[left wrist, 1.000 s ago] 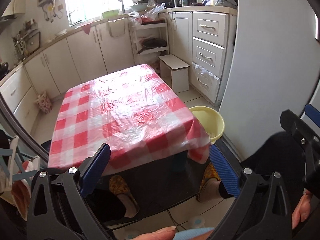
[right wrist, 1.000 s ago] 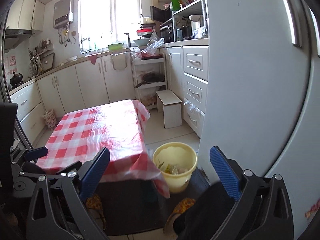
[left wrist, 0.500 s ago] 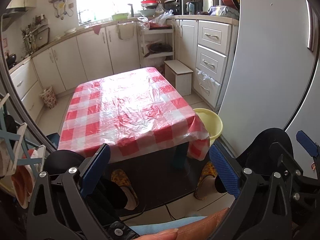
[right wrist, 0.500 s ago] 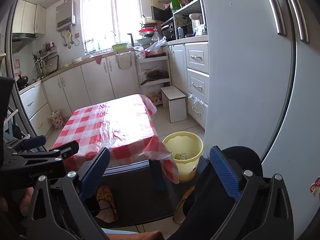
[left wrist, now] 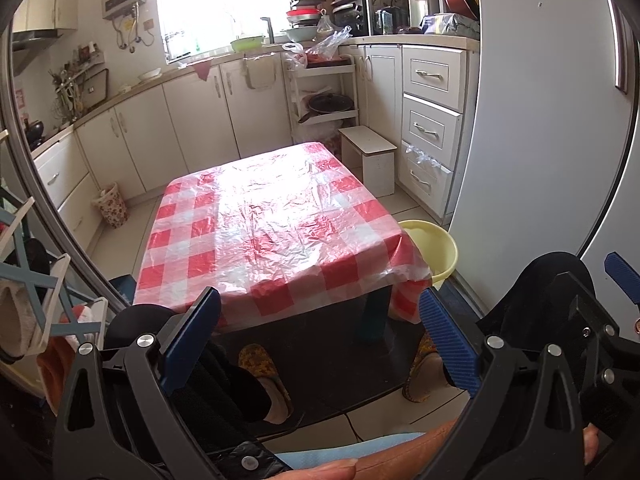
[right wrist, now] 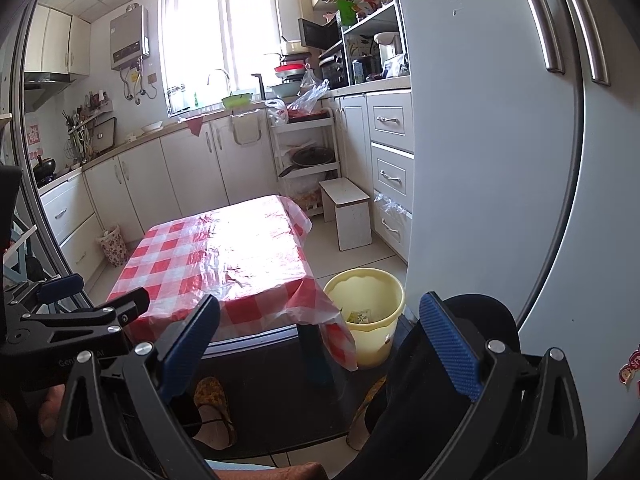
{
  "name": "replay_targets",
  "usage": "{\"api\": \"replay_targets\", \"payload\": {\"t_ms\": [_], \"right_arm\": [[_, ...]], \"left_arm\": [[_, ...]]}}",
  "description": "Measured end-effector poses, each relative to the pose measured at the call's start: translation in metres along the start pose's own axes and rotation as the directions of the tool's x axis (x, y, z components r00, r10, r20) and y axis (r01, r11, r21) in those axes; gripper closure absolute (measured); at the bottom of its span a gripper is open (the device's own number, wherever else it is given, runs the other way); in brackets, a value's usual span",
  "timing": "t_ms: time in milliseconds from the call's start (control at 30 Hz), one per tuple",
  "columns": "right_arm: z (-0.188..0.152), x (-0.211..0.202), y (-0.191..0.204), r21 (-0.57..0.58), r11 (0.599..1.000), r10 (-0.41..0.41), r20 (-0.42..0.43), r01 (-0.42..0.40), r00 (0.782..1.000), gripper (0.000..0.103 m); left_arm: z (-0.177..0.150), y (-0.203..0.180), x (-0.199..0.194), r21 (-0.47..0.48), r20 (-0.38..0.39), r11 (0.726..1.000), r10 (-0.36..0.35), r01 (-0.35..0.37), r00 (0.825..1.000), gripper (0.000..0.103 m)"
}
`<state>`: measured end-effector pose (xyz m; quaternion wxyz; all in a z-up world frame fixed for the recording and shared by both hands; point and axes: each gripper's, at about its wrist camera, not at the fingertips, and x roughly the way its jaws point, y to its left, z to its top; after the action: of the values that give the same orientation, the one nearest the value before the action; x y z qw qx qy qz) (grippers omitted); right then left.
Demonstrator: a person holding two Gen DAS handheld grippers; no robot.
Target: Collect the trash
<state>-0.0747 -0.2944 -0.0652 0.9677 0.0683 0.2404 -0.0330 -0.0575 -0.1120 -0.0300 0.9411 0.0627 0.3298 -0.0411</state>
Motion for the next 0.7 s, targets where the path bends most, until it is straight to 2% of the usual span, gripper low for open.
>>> {"api": "replay_targets", "payload": {"t_ms": [700], "right_arm": [[-0.0018, -0.0022, 0.0023, -0.015, 1.0, 0.005, -0.009, -0.005, 1.0, 0.007]], "left_arm": [[-0.0026, -0.0013, -0.0001, -0.002, -0.002, 1.0, 0.003, -0.003, 1.0, 0.008]]}}
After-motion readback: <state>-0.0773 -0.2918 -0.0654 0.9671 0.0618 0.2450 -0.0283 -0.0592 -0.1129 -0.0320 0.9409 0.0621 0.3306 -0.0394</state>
